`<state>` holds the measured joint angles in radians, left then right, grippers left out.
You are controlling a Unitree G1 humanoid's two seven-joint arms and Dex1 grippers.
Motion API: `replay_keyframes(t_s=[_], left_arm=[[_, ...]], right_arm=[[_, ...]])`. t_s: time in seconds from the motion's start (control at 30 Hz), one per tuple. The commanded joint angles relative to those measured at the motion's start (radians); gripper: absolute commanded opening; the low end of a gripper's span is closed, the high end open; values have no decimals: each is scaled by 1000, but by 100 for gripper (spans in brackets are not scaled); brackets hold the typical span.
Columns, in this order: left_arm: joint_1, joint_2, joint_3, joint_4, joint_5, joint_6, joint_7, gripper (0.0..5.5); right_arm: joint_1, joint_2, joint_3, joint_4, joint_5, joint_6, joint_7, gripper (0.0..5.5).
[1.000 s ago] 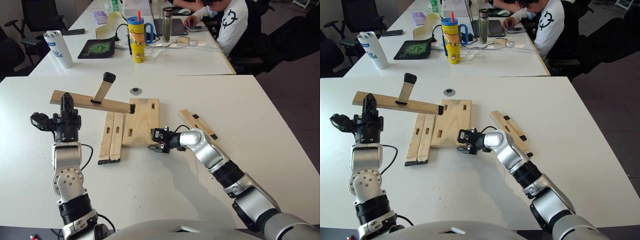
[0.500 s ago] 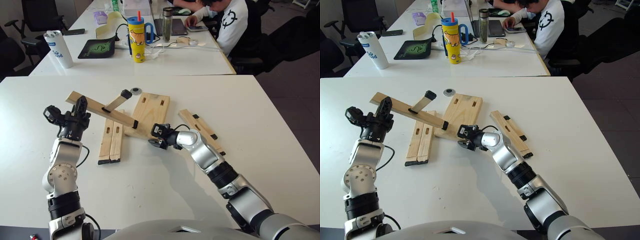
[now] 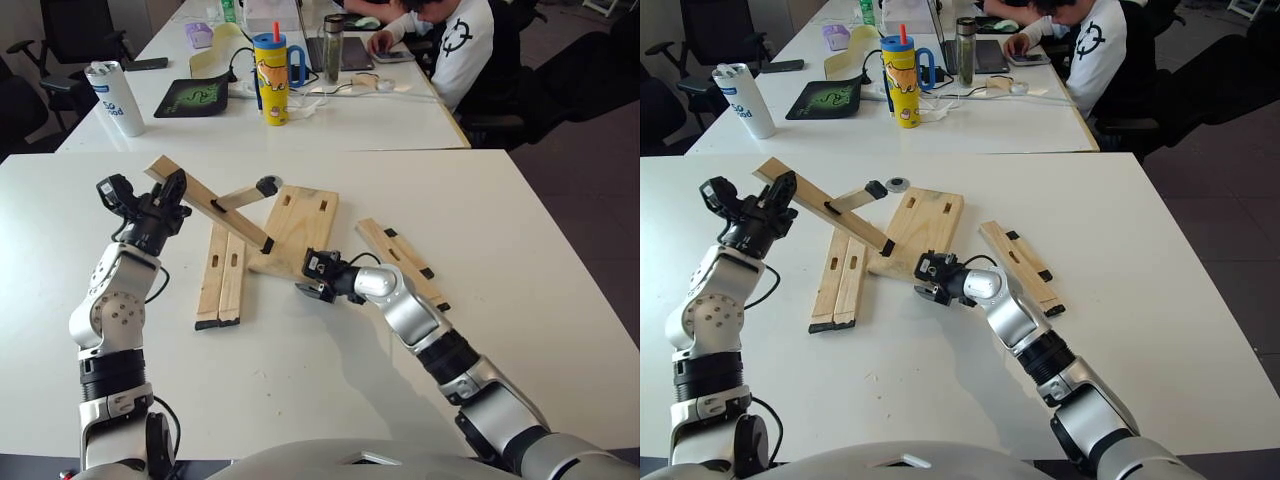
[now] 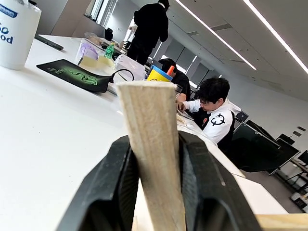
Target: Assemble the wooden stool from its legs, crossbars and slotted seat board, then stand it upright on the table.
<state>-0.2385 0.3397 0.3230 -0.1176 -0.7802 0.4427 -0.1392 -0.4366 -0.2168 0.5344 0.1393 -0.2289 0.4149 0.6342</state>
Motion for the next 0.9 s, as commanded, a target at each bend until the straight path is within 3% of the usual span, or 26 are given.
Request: replay_keyframes(t_s=[0.03,0.73,0.77,0.9], left_arm=[[97,-32,-103,-162,110,63,99,105],[37,-79,-228,-288,255,158,133,105],[49,-84,-223,-287,260,157,135,141],[80,-91,-236,-302,297,134,127,194]], right_arm=[[29,-12,-7,-28,-3,30,2,329],[93,-122,-172,-274,135,30,49,329],[103,-132,-175,-270,133,28,48,329],[131,-150,-187,-268,134,32,35,329]])
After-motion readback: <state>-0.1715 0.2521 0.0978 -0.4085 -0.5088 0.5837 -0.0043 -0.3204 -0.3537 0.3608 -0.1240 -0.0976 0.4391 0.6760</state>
